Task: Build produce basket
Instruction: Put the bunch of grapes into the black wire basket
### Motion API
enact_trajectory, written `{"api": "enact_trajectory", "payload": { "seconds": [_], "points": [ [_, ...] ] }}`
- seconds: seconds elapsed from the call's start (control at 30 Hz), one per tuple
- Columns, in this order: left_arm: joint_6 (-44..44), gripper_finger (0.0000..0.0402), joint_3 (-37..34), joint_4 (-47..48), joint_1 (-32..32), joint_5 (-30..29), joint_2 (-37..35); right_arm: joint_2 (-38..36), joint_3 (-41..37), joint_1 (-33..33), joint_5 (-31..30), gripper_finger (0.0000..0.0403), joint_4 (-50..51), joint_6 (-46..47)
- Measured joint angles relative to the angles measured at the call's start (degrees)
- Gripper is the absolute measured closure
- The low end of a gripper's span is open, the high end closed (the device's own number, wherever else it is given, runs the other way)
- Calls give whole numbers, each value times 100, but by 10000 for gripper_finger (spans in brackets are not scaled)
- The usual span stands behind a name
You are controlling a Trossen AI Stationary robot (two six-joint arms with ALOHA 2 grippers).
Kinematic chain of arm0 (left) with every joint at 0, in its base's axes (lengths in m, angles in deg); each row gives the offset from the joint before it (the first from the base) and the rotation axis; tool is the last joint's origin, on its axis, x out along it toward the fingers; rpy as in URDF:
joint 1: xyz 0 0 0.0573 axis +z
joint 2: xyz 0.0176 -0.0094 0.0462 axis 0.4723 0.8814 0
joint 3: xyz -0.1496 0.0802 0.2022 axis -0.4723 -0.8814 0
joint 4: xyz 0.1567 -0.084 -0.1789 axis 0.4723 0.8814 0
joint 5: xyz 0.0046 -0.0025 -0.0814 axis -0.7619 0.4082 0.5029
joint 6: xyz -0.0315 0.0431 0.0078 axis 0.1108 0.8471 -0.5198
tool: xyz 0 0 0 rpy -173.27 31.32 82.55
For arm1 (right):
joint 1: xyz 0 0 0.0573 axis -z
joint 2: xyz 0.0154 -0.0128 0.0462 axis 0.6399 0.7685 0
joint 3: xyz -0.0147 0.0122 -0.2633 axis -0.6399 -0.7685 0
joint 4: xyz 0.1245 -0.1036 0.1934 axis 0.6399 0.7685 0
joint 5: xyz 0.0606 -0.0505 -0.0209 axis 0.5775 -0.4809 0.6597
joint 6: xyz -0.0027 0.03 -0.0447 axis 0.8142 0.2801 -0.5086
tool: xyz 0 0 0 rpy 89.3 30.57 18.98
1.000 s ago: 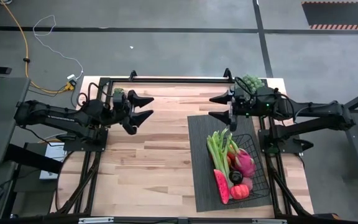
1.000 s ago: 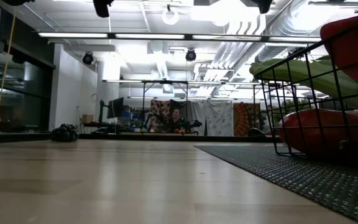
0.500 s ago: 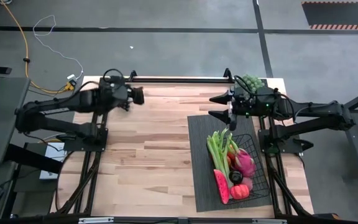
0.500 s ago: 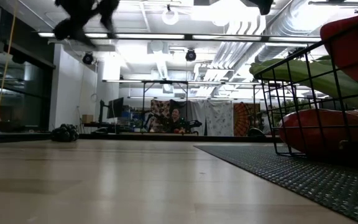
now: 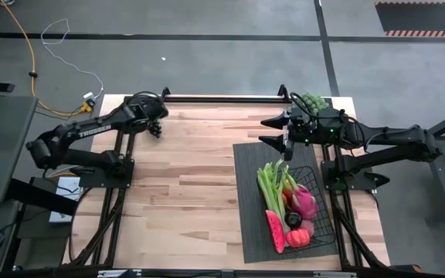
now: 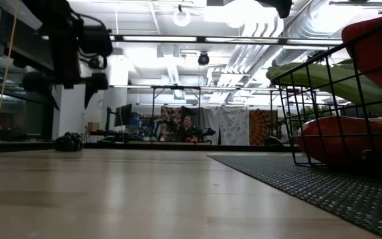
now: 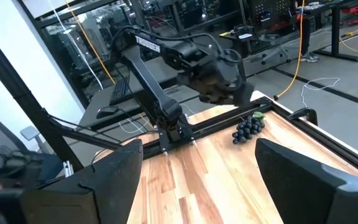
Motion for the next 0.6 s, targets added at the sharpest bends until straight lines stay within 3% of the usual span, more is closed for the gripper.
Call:
{"api": "enact_trajectory", "payload": {
  "seconds": [0.33,0.6],
  "points": [
    [150,92,-197,-1590,699,116,1229,2,0,0,-1,100,7,1],
    [-378,92,-173,-1597,950,261,2050,2,0,0,-2,100,81,258]
  ]
}}
